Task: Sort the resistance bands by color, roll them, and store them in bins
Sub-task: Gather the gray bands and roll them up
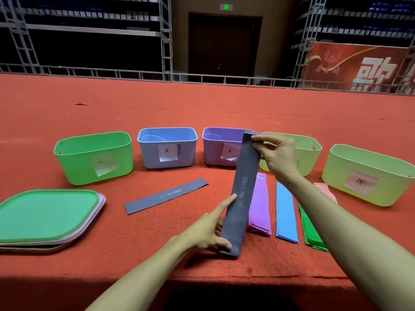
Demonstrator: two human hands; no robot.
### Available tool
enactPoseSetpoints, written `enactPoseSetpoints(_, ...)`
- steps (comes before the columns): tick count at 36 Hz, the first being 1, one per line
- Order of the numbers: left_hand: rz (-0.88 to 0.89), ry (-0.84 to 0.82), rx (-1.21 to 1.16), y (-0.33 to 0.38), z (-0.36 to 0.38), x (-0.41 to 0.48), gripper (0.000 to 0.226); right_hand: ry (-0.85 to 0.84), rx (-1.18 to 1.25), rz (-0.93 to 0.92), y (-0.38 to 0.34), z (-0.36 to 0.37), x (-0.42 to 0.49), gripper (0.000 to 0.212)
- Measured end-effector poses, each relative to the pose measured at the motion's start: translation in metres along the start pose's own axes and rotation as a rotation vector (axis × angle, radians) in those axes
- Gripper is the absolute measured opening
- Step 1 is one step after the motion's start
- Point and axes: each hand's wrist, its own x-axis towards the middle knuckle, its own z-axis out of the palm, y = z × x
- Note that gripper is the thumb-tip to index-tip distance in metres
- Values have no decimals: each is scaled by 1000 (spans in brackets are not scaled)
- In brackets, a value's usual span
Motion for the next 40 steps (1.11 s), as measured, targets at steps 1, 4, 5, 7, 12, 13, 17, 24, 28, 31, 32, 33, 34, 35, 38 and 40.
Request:
enactPoseSetpoints(1, -13, -13, 13, -2, 0, 0, 121, -3, -5, 14, 6, 2, -1, 32)
enactPoseSetpoints(4, -40, -45, 129, -8, 1, 3, 121, -7, -23, 64, 20, 6, -3, 36)
enactPoseSetpoints(5, -55, -46, 175, -9, 1, 4, 121, -6, -31, 70, 25, 7, -3, 36)
enactPoseSetpoints(7, -79, -49, 267, -14, 1, 9, 121, -6, -45, 78, 33, 9, -4, 37)
enactPoseSetpoints(12, -10, -67, 541, -28, -6, 22, 109, -37, -103, 82, 48, 15, -10, 38)
enactPoseSetpoints(13, -3, -70, 566, -33, -10, 25, 101, -46, -111, 79, 50, 17, -12, 36)
enactPoseSetpoints(17, 32, -63, 456, -51, -29, 39, 49, -89, -158, 63, 61, 24, -21, 30)
enactPoseSetpoints(24, -81, 169, 388, -91, -84, 75, 12, -117, -179, 87, 91, 32, -29, 28)
enactPoseSetpoints(28, -155, 238, 435, -108, -106, 97, 13, -136, -151, 108, 102, 36, -33, 30)
enactPoseSetpoints(31, -197, 210, 531, -116, -117, 114, 19, -135, -124, 127, 107, 38, -35, 33)
enactPoseSetpoints(32, -218, 204, 554, -117, -118, 119, 21, -134, -107, 135, 109, 38, -35, 34)
enactPoseSetpoints(33, -235, 197, 569, -118, -120, 124, 22, -135, -89, 143, 110, 39, -35, 34)
enactPoseSetpoints(34, -246, 183, 581, -119, -120, 130, 23, -138, -71, 148, 111, 40, -36, 34)
enactPoseSetpoints(35, -250, 164, 590, -121, -120, 134, 22, -141, -58, 150, 112, 40, -36, 34)
enactPoseSetpoints(38, -278, 147, 589, -126, -117, 144, 13, -150, -41, 146, 114, 41, -36, 33)
enactPoseSetpoints(40, -275, 178, 597, -128, -115, 147, 7, -155, -39, 138, 114, 42, -37, 33)
